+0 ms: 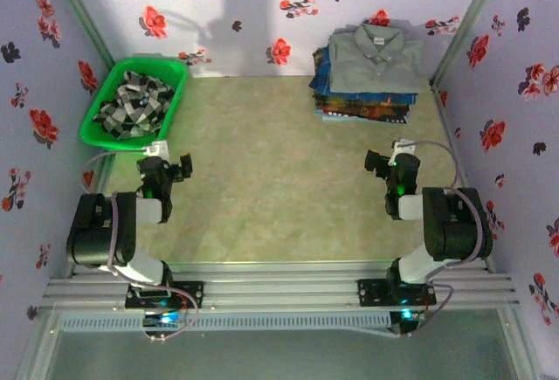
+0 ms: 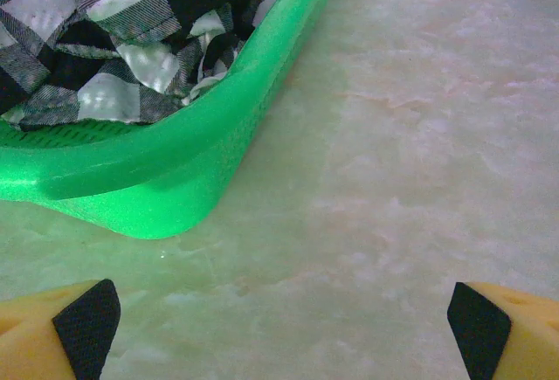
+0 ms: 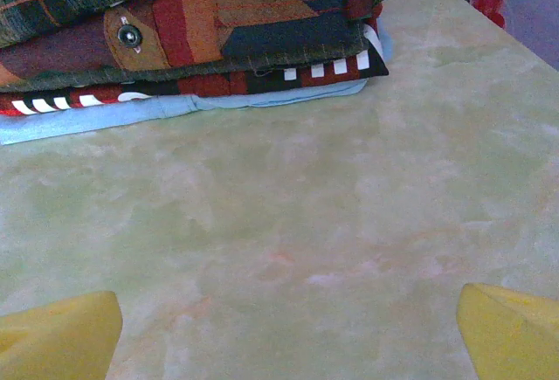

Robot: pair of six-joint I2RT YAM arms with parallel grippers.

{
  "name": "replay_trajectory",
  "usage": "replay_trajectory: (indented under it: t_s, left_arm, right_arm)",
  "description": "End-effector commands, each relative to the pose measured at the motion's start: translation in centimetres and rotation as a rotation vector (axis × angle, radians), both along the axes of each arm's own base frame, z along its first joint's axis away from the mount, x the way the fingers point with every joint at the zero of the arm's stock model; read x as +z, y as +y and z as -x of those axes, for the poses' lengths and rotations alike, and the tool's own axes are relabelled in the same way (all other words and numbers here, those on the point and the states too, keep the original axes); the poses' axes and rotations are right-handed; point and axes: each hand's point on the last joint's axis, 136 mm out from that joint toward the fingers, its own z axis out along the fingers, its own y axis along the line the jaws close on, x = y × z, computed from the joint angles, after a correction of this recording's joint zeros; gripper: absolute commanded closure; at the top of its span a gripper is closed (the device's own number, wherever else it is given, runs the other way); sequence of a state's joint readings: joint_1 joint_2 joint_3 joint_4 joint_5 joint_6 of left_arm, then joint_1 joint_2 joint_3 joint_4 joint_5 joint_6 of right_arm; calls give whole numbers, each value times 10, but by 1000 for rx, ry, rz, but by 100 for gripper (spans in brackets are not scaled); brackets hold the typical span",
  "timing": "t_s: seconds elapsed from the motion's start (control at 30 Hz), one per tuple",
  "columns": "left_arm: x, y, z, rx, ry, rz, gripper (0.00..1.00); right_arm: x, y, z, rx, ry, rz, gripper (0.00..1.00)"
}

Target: Fold and stack the long sleeve shirts

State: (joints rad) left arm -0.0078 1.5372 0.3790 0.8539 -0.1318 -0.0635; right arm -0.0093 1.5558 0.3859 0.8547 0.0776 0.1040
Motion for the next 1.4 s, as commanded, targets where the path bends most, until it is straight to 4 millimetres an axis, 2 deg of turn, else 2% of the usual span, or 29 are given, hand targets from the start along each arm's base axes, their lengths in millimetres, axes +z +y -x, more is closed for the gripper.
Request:
replay_trajectory:
  t_s: [0.0,0.73,0.83,0.9,0.97,1.03,1.17,1.23,1.27,1.37]
  left_arm:
    - [11,3,-6,11,-40,-33,0]
    - [11,4,-7,12,-38,-32,0]
    - [15,-2,-7,-32,-36,-54,0]
    - [31,-11,-4,-73,-40,-74,0]
    - [60,-16,4,-74,-42,-82,0]
    - [93,-25,15,-85,-73,-34,0]
    - [154,-58,45,-136,-80,92,0]
    - [178,-71,56,-140,-36,145,0]
    - [188,-70,57,-111,5,177,0]
    - [201,-57,58,14,230,183,0]
  right_arm:
    - [6,-1,-4,6,-15,11,1]
    - [6,0,-5,7,-14,10,1]
    - [11,0,-6,9,-33,16,1]
    - [33,6,-6,29,-39,39,1]
    - [48,15,8,25,35,22,1]
    - [71,28,24,48,-1,-5,1]
    - [106,49,62,72,21,-56,1]
    - [122,61,78,103,46,-97,1]
    - [129,68,87,121,68,-120,1]
    - [144,90,105,200,133,-184,1]
